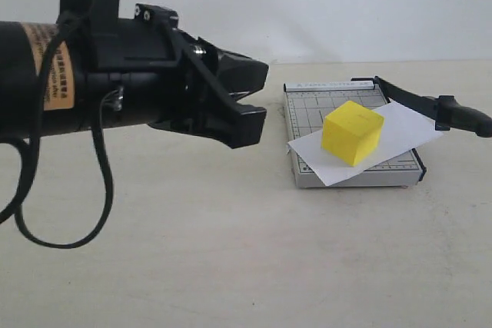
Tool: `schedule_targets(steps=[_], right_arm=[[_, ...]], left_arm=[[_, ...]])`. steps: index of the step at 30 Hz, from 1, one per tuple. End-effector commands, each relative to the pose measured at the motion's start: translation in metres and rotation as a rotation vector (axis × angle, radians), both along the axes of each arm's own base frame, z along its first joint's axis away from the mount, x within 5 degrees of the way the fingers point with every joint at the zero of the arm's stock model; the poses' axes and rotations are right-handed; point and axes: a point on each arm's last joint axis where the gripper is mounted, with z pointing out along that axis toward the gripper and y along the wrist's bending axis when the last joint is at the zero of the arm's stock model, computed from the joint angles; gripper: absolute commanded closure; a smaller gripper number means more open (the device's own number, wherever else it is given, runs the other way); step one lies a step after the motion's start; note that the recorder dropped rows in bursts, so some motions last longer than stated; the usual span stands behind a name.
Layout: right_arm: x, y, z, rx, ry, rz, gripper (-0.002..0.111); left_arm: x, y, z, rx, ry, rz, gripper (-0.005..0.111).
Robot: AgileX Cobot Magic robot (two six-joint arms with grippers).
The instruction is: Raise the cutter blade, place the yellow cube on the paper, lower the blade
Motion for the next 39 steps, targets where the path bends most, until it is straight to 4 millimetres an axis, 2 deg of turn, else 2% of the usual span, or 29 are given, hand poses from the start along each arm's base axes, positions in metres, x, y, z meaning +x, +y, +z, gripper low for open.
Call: schedule_targets(steps=[1,4,7,12,15,17,21,29,39], right_arm=[[0.000,0.000,0.002,0.003,-0.015,-0.005,0.108],[0.000,0.000,0.002,0.001,-0.014,-0.005,0.108],[0.000,0.000,0.002,0.001,-0.014,-0.005,0.108],[0.000,0.000,0.002,0.001,-0.014,-0.005,0.108],[0.000,0.000,0.002,0.001,-0.014,-0.005,0.108],[0.000,0.000,0.002,0.001,-0.014,-0.005,0.108],[0.000,0.000,0.002,0.001,-0.014,-0.005,0.108],[0.000,0.000,0.002,0.001,-0.014,-0.005,0.108],[0.000,0.000,0.002,0.001,-0.014,-0.005,0.108]], left_arm=[[-0.007,0.010,0.004,-0.019,0.015,0.019,0.094],[-0.011,0.014,0.012,-0.054,-0.011,0.010,0.094],[-0.028,0.030,0.017,-0.124,-0.057,-0.017,0.094],[-0.062,0.071,-0.015,-0.119,-0.032,-0.014,0.094],[-0.078,0.090,-0.028,-0.144,-0.032,-0.011,0.094],[-0.090,0.104,-0.031,-0.193,-0.048,-0.009,0.094],[-0.116,0.128,-0.060,-0.323,-0.099,-0.066,0.094],[-0.131,0.144,-0.097,-0.338,-0.105,-0.080,0.094],[-0.136,0.147,-0.089,-0.412,-0.169,-0.111,0.094]])
